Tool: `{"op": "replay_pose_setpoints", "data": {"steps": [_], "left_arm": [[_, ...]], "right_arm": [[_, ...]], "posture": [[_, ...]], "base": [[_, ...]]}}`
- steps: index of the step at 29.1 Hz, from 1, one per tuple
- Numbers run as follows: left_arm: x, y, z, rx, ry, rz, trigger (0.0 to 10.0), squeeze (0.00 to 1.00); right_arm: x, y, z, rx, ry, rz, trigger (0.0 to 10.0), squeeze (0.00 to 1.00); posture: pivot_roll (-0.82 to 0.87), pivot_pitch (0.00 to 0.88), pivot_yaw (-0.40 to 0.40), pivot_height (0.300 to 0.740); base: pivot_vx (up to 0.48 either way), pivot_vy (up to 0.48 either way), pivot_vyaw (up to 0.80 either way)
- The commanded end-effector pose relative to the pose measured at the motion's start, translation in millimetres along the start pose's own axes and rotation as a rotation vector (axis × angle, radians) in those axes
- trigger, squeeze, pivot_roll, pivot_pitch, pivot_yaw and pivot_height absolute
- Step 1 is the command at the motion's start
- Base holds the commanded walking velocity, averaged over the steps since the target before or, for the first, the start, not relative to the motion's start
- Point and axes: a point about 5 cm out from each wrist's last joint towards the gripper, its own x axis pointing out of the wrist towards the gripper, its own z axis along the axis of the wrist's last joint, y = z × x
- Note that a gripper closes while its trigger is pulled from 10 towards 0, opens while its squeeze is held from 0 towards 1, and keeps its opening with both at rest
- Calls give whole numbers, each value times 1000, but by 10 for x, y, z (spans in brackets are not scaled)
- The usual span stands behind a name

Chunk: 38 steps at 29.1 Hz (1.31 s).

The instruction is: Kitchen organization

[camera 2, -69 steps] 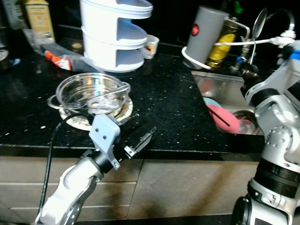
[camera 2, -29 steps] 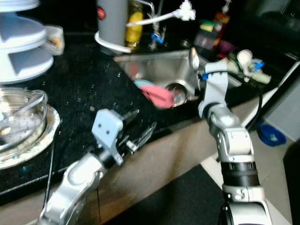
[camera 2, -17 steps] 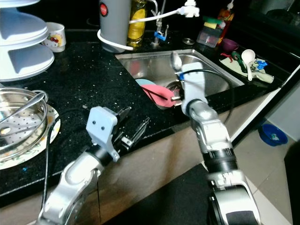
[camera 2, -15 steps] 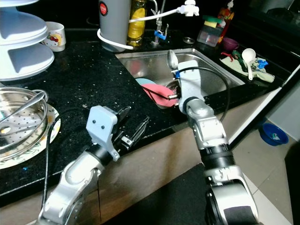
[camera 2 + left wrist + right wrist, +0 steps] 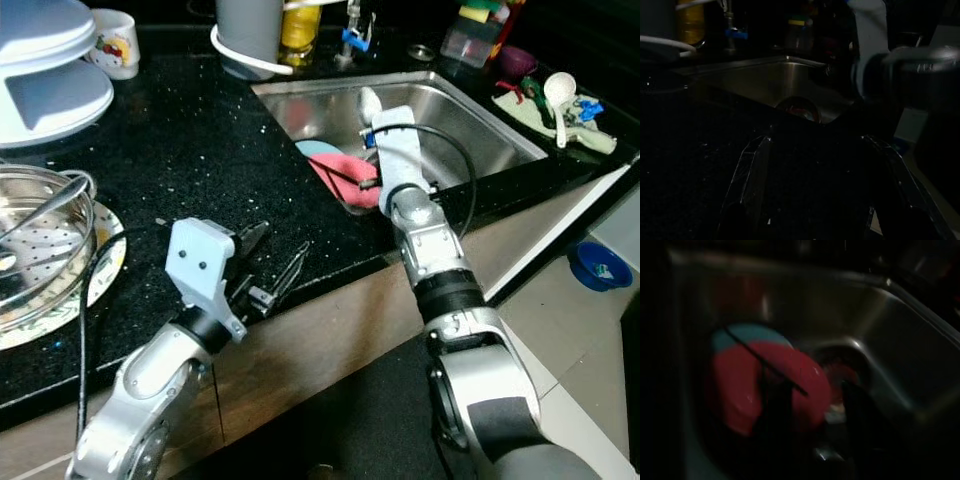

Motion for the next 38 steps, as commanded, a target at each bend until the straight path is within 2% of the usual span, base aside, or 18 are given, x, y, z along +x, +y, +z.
{"op": "replay_pose_setpoints", "data": {"steps": [1, 4, 5, 6, 7, 9, 10, 11, 13, 15, 20, 24, 26, 29, 32, 33, 37, 38], "left_arm": [[-13, -30, -5, -13, 10, -10, 10000, 0], [-2, -25, -7, -10, 12, -9, 10000, 0], [7, -21, -11, -9, 14, -9, 10000, 0], [8, -20, -11, -9, 14, -9, 10000, 0], [20, -13, -17, -7, 16, -9, 10000, 0], [22, -12, -18, -7, 16, -9, 10000, 0], [29, -7, -21, -5, 15, -8, 10000, 0], [42, 4, -26, -1, 12, -6, 10000, 0], [50, 12, -25, 1, 10, -3, 10000, 0], [54, 16, -26, 2, 9, -1, 10000, 0], [106, 35, 36, 54, -23, -12, 10000, 0], [203, 188, 245, 136, -96, 20, 10000, 0], [241, 296, 365, 159, -135, 53, 10000, 0], [277, 517, 580, 253, -191, 99, 10000, 0], [284, 590, 651, 267, -209, 116, 10000, 0], [290, 672, 763, 294, -239, 136, 10000, 0], [295, 744, 869, 309, -269, 161, 10000, 0], [304, 811, 972, 315, -292, 180, 10000, 0]], "right_arm": [[10, -59, 44, 55, -28, -17, 10000, 1000], [3, -88, 111, 105, -77, -33, 10000, 1000], [-7, -118, 140, 142, -111, -38, 10000, 800], [-8, -123, 144, 151, -118, -37, 10000, 800], [-58, -177, 195, 182, -194, -32, 10000, 0], [-74, -193, 209, 195, -217, -28, 10000, 0], [-130, -179, 233, 262, -259, 49, 10000, 0], [-261, -131, 272, 359, -337, 197, 10000, 0], [-355, -88, 274, 413, -375, 287, 10000, 0], [-384, -71, 265, 432, -383, 316, 10000, 0], [-631, 79, 177, 522, -423, 477, 10000, 0], [-878, 210, 145, 615, -467, 656, 10000, 0], [-1037, 272, 123, 614, -485, 775, 10000, 0], [-1147, 257, 46, 630, -472, 810, 10000, 0], [-1185, 247, 27, 645, -468, 818, 10000, 0], [-1232, 253, -18, 663, -455, 819, 10000, 0], [-1272, 283, -101, 667, -421, 815, 10000, 0], [-1306, 320, -208, 651, -380, 812, 10000, 0]], "posture": [[160, 120, -214, 740], [161, 114, -212, 740], [160, 109, -211, 740], [160, 109, -211, 740], [160, 101, -209, 740], [160, 101, -209, 740], [157, 91, -208, 740], [154, 85, -209, 740], [152, 81, -209, 740], [151, 78, -209, 740], [155, 62, -215, 740], [156, 51, -213, 740], [161, 46, -211, 740], [157, 40, -205, 740], [156, 38, -204, 740], [153, 33, -202, 740], [151, 31, -200, 740], [149, 26, -197, 740]], "base": [[0, 0, 0], [0, 0, 0], [0, 0, 0], [0, 0, 0], [0, 0, 0], [0, 0, 0], [0, 0, 0], [0, 0, 0], [0, 0, 0], [0, 0, 0], [0, 0, 0], [0, 0, 0], [0, 0, 0], [0, 0, 0], [0, 0, 0], [0, 0, 0], [0, 0, 0], [0, 0, 0]]}}
